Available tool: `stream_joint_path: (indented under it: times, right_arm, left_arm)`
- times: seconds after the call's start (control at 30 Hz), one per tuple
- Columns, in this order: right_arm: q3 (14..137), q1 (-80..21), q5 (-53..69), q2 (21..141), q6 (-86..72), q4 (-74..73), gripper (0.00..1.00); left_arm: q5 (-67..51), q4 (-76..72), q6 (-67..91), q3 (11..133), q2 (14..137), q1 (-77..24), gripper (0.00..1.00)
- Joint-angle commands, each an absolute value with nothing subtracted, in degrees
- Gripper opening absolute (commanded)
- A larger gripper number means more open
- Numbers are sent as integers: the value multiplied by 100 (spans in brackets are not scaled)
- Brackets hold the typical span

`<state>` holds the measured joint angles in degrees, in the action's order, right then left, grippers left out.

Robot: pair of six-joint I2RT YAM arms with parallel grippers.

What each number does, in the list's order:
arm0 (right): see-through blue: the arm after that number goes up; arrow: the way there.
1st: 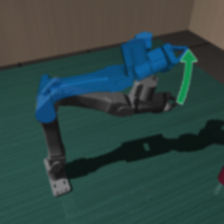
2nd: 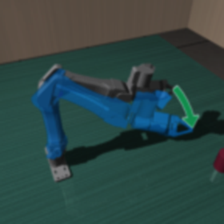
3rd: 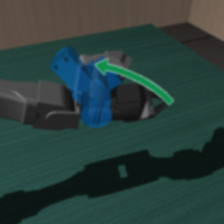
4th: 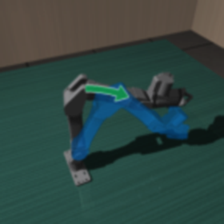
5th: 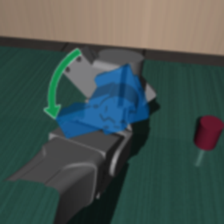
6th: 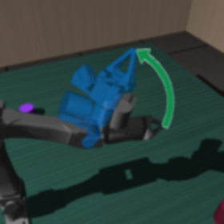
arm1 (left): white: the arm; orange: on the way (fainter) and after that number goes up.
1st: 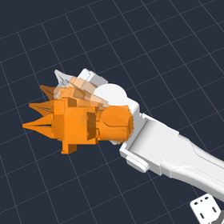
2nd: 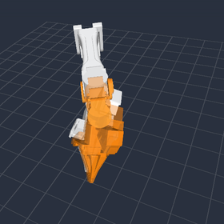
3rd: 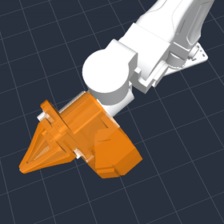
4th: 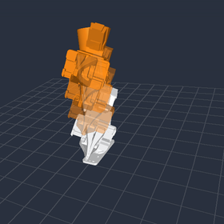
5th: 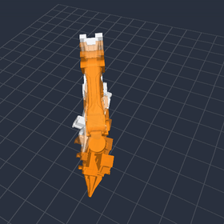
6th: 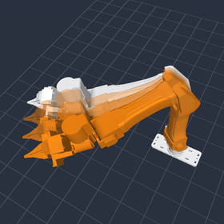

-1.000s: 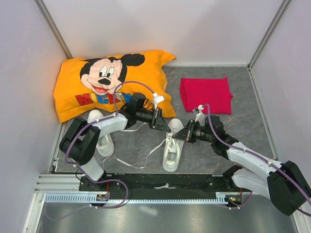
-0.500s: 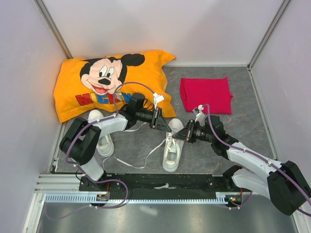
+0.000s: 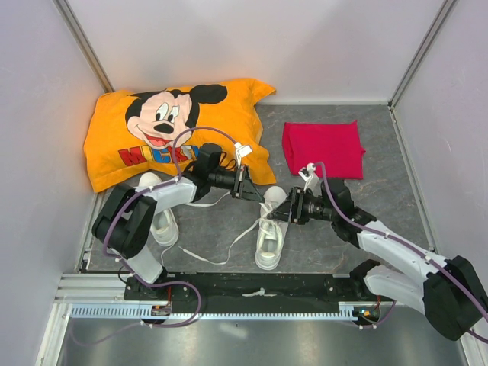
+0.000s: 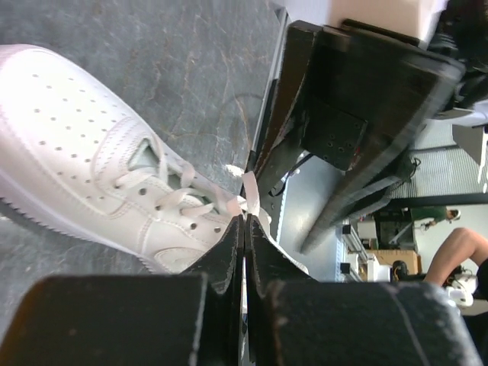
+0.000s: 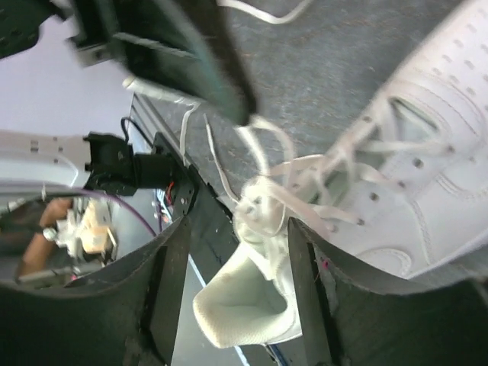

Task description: Tie the shoes

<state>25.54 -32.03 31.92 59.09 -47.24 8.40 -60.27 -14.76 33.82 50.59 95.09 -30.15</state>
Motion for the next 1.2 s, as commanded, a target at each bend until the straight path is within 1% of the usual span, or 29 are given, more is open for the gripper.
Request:
stream_joint_path:
  times: [0.0,0.03,0.13,0.2,0.23,0.3,0.47,0.6,0.73,0.87,0.97,1.07,1.1,1.17]
  right_arm:
    - [3418,-3208,3910,5660,-3177,-33,64]
    - [3541,-3217,4016,5634,-2442,-627,69]
    - [4147,-3208,4289,5642,-824,-1683,82]
    - [4534,-3260,4289,5712,-310,-2011,89]
    - [4657,-3304,4254,5861,171,-2265,91]
    - [5035,-3576,4035,6055,534,-2434,92]
    - [5589,-4699,3033,6740,1930,-2979,92]
    - [5932,-5281,2743,7171,2468,-2953,93]
    - [6100,-5826,2725,7741,2961,-2865,91]
    - [6082,-6616,2540,8199,3629,-2778,88]
    - [6292,-6925,2496,8516,3867,-2672,88]
    - [6521,-6996,2549,8894,4068,-2593,83]
    - [6574,-6996,2549,8990,4113,-2575,79]
    - [6705,-6996,2601,9298,4227,-2514,75]
  left_arm:
    - [-6073,-1336,3138,5142,9316,-2962,2]
    - [-6082,-1310,3112,5142,9316,-2962,1]
    - [-6091,-1152,3006,5238,9360,-2953,2]
    - [-6108,-1143,3023,5291,9430,-2953,1]
    - [-6091,-1143,3032,5300,9448,-2953,2]
    - [-6108,-1186,3076,5335,9518,-2953,2]
    - [-6161,-1178,3076,5379,9589,-2944,2]
    - [-6179,-1160,3094,5396,9668,-2936,1]
    - [-6196,-1178,3085,5423,9799,-2927,2]
    - [-6275,-1187,3076,5502,9923,-2927,2]
    - [-6284,-1204,3041,5511,9932,-2927,2]
    - [-6319,-1230,3041,5528,9967,-2918,2]
    - [-6363,-1239,3032,5546,9993,-2918,2]
    - [-6363,-1239,3006,5572,10011,-2918,2]
